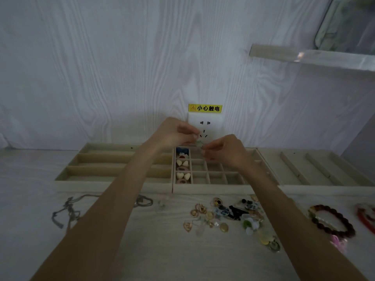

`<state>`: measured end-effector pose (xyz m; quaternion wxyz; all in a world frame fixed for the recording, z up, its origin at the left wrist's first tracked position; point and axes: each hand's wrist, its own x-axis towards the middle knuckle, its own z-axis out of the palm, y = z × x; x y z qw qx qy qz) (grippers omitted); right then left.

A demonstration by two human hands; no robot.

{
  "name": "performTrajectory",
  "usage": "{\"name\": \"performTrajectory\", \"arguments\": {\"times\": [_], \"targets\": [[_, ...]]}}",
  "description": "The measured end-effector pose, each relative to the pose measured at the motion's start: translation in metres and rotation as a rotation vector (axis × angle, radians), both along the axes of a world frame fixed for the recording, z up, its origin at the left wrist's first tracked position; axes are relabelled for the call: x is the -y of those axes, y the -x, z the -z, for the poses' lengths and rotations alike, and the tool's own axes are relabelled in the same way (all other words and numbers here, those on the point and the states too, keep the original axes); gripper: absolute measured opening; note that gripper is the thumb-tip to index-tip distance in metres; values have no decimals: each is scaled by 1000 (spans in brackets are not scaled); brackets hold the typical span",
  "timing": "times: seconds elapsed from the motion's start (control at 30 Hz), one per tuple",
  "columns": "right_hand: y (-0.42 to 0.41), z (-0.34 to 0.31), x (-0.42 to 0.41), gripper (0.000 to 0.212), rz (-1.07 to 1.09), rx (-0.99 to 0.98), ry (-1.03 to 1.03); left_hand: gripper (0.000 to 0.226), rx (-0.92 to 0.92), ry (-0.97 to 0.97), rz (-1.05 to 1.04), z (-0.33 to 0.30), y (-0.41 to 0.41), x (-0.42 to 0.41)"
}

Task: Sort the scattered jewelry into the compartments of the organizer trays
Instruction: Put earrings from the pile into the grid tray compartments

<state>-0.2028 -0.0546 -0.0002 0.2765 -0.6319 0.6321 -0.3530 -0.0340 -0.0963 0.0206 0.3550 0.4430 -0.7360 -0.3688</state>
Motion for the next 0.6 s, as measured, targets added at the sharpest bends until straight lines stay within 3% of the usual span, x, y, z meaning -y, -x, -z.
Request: {"name": "performTrajectory", "arguments": {"times": [0.27, 0.6], "targets": [[-9, 18, 6, 16, 69, -241, 157, 25, 301, 179, -74, 17, 3, 4], [-10, 25, 12, 19, 95, -209, 140, 34, 232, 145, -13, 28, 6, 6]]}}
